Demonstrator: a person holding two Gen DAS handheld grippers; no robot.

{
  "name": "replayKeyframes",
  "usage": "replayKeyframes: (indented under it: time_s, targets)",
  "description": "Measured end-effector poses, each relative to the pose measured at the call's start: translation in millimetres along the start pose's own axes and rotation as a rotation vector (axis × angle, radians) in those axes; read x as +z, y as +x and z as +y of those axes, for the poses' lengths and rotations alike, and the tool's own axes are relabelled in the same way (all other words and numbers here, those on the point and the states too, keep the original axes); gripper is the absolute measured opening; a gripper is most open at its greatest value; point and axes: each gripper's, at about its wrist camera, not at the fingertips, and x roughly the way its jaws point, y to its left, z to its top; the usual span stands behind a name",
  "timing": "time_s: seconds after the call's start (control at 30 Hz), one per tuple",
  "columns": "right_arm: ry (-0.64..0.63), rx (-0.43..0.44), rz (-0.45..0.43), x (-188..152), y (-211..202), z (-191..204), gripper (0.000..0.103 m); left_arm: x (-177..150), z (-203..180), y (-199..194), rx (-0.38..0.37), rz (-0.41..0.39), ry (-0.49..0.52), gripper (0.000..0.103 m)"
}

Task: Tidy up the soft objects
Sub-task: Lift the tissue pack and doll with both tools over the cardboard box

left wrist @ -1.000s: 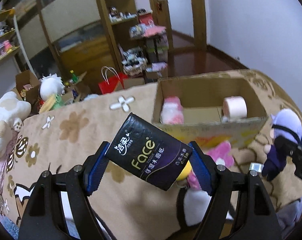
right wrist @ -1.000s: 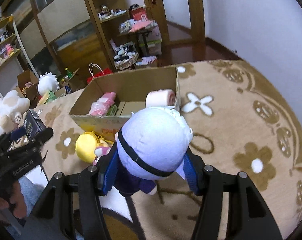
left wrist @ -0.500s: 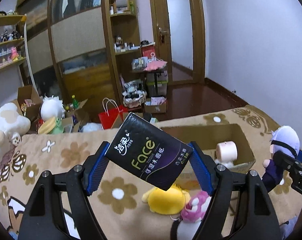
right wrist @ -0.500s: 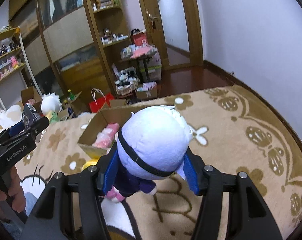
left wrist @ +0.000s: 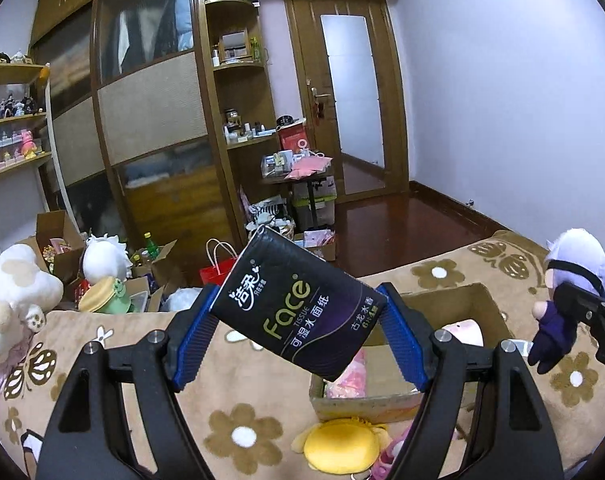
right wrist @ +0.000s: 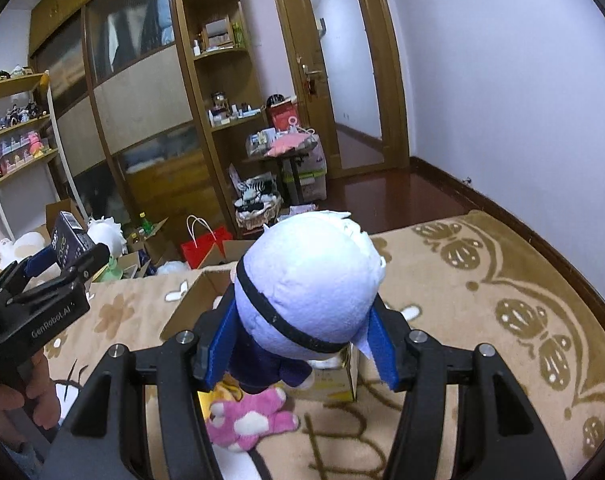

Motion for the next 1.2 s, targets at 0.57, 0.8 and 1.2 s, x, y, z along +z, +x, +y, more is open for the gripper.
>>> replayKeyframes:
  time_s: [0.57, 0.8, 1.2]
  targets:
    - [-0.028, -0.012, -0.021, 3.9, 27.9, -3.1, 0.062, 4.4, 5.0, 32.5, -0.026, 0.006, -0.035, 0.077]
    - [-0.011, -0.007, -0.017, 3.0, 37.2, -4.8, 0.063, 1.1, 3.5, 41.9, -0.037, 0.01, -0.032, 0.077]
    - [-0.004, -0.008, 0.0, 4.4, 45.6, -8.8, 0.063, -10.0, 0.4, 64.6, -0.068, 0.082, -0.029, 0.077]
